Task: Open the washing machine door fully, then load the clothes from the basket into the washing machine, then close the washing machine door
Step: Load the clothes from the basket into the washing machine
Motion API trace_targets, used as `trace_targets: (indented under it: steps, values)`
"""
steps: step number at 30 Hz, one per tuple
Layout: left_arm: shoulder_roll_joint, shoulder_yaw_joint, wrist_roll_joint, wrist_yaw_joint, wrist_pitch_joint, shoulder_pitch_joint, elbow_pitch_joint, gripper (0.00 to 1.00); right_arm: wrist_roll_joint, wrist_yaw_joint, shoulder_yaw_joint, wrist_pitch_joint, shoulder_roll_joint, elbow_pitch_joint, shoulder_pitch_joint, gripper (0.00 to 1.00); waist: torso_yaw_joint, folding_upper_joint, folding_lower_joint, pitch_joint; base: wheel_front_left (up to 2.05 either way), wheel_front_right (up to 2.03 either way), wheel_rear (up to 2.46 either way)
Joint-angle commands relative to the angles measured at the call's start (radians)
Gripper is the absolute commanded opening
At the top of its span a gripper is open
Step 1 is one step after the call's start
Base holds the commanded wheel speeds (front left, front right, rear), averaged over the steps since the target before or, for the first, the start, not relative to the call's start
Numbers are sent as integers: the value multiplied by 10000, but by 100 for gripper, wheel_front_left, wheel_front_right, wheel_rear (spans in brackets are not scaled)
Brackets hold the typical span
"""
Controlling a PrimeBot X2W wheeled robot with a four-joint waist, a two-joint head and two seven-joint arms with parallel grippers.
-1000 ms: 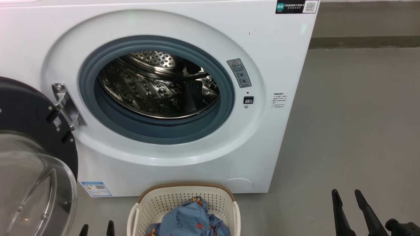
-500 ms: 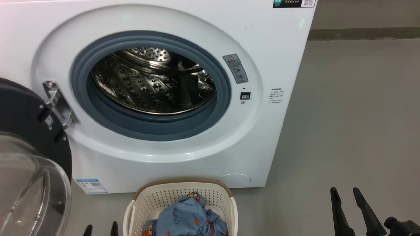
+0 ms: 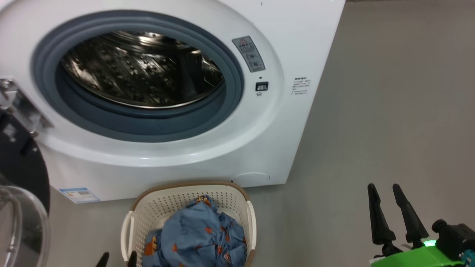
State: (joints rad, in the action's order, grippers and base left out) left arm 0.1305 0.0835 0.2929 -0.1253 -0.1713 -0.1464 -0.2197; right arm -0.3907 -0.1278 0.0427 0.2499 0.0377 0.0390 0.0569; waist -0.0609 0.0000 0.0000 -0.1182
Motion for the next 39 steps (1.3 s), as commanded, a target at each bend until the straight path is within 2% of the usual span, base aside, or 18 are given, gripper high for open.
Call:
trace_targets:
  steps: [1,13,23,33,39]
  values:
    - [223,-306,165,-24,28,548,229,100,-194,-29,-308,118,126,-283,-440,100,-558,0,0,-699,0,0,0]
    - [1095,228,867,-49,937,1676,-247,100,-715,-29,-973,118,126,-298,-1345,100,-1925,0,0,-2142,0,0,0]
    - [1630,566,1560,-52,1503,2491,-1165,100,-1070,-29,-1417,118,126,-450,-1681,100,-2752,0,0,-3112,0,0,0]
    - [1996,573,1891,-53,1613,3429,-2261,100,-1180,-29,-1547,118,126,-534,-1924,100,-2993,0,0,-3902,0,0,0]
    - [2030,790,1997,-53,1606,4141,-3183,100,-1074,-29,-1660,118,126,-543,-2020,100,-2843,0,0,-4178,0,0,0]
